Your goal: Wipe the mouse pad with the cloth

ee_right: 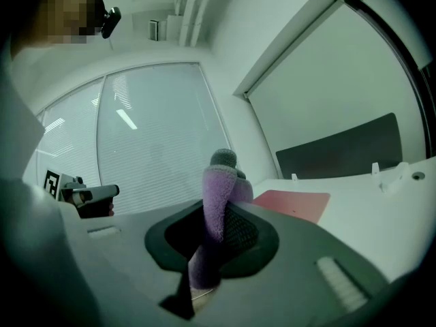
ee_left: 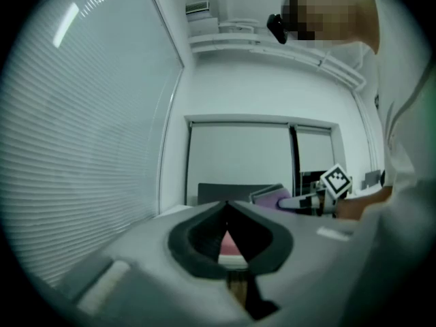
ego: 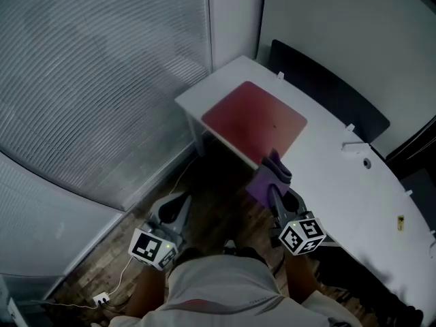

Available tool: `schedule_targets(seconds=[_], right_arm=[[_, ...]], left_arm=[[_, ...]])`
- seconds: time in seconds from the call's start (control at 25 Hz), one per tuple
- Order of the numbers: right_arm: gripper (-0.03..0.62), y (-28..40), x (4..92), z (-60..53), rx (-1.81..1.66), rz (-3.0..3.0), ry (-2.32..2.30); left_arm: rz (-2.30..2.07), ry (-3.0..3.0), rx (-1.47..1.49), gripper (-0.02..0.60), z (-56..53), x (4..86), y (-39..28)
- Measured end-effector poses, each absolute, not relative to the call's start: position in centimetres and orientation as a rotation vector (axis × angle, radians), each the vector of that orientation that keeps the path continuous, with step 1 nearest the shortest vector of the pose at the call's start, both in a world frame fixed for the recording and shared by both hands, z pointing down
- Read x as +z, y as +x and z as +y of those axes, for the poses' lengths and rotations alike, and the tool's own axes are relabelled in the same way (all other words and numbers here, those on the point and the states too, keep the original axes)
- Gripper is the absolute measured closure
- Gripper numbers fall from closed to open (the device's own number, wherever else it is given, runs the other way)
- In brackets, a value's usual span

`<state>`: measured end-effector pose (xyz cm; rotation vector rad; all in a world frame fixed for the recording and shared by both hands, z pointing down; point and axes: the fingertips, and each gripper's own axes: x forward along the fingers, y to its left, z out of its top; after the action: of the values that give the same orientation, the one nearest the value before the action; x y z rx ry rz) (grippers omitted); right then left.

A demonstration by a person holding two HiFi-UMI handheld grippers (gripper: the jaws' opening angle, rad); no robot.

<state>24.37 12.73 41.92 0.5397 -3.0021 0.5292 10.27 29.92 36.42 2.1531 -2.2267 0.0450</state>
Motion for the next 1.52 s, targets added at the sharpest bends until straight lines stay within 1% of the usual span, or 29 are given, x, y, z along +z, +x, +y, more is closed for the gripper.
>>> schedule_targets(seconds=[0.28, 0.44, 0.68, 0.96, 1.16, 1.32, 1.52], right_arm=[[0.546, 24.2, 43.7, 6.4, 0.594, -2.955, 0.632], [0.546, 22.7, 44.3, 3.2, 0.623, -2.935, 0.666], [0.546, 17.1, 44.4, -2.5, 0.626, -2.879, 0.788], [0.546, 7.4, 43.0, -6.6, 0.581, -2.823, 0.877], [0.546, 2.0, 43.0, -8.4, 0.557, -2.77, 0.975], [0.546, -0.4, 44.4, -9.6, 0.578, -2.721, 1.043], [0.546, -0.8, 46.1, -11.5, 0.588, -2.687, 1.1]], left_arm=[[-2.139, 2.197, 0.057, 0.58, 22.7, 37.5, 8.6], [-2.091, 2.225, 0.064, 0.58, 18.7, 38.0, 6.5], [-2.02, 2.283, 0.048, 0.58, 12.2, 38.1, -0.2], [-1.927, 2.367, 0.003, 0.58, 6.4, 37.3, -10.1], [-1.936, 2.388, -0.022, 0.58, 2.9, 37.5, -17.6], [-1.839, 2.444, 0.007, 0.58, 0.1, 38.7, -20.1], [-1.755, 2.468, 0.002, 0.58, -3.2, 40.7, -20.4]])
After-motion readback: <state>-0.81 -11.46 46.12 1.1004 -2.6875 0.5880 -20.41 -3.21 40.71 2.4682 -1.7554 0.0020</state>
